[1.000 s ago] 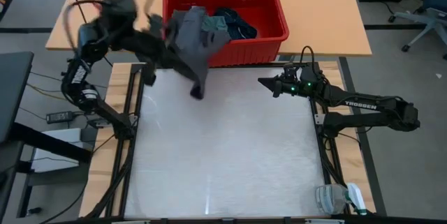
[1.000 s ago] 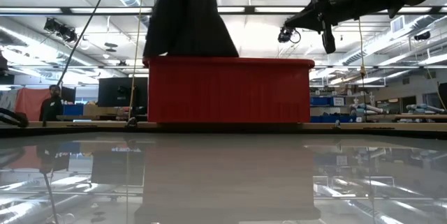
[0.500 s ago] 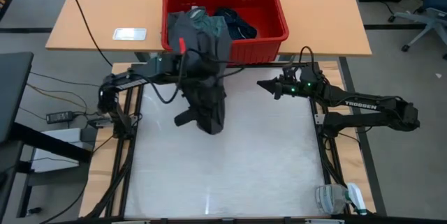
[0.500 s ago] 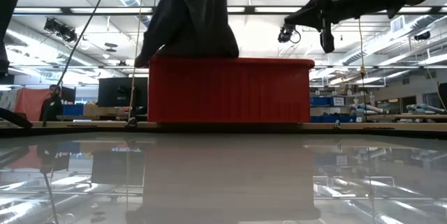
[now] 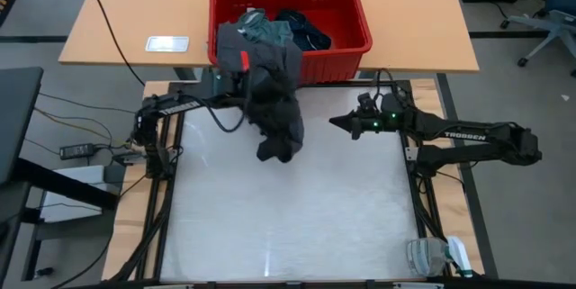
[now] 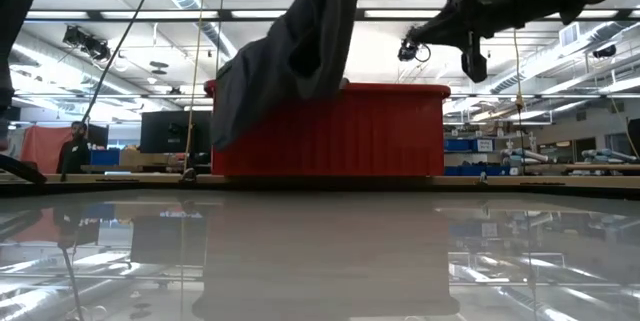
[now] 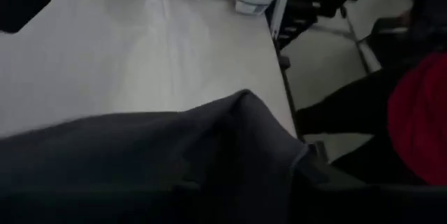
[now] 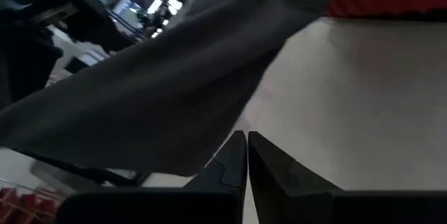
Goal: Fold laundry
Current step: Remove the black pants from the red bin
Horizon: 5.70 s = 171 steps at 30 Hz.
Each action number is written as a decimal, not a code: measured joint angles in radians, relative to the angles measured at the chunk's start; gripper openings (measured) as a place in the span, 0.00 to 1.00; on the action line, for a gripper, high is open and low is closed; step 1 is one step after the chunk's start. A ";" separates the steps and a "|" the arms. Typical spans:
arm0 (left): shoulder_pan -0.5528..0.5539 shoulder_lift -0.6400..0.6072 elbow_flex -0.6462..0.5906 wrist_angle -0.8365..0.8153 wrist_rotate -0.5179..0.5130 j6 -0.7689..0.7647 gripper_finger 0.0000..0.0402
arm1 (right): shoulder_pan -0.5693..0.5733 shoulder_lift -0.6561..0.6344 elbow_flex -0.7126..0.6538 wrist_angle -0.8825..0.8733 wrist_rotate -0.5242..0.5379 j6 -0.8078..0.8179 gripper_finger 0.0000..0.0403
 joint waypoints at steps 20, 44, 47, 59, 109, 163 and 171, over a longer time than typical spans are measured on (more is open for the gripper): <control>0.044 -0.010 0.000 -0.404 -0.689 -0.280 0.43 | 0.035 0.000 0.000 -0.089 0.097 -0.149 0.13; 0.175 -0.519 -0.967 0.192 -0.689 -0.462 0.43 | 0.052 0.000 0.000 -0.186 0.110 -0.008 0.59; 0.216 -0.644 -1.094 0.245 -0.762 -0.545 0.43 | 0.051 0.000 0.000 -0.185 0.121 -0.008 0.59; 0.492 -0.896 -1.200 0.507 -0.873 -0.364 0.43 | 0.031 0.000 0.000 -0.175 0.142 -0.006 0.59; 0.348 -0.750 -0.973 0.442 -0.416 -0.287 0.08 | 0.038 0.021 0.000 -0.201 0.270 0.187 0.53; 0.833 -0.735 -1.316 0.673 -0.298 -0.160 0.64 | 0.263 0.351 0.001 0.136 0.304 0.396 0.53; 0.727 -0.723 -1.316 0.901 -0.188 -0.181 0.06 | 0.251 0.351 0.001 0.135 0.242 0.394 0.49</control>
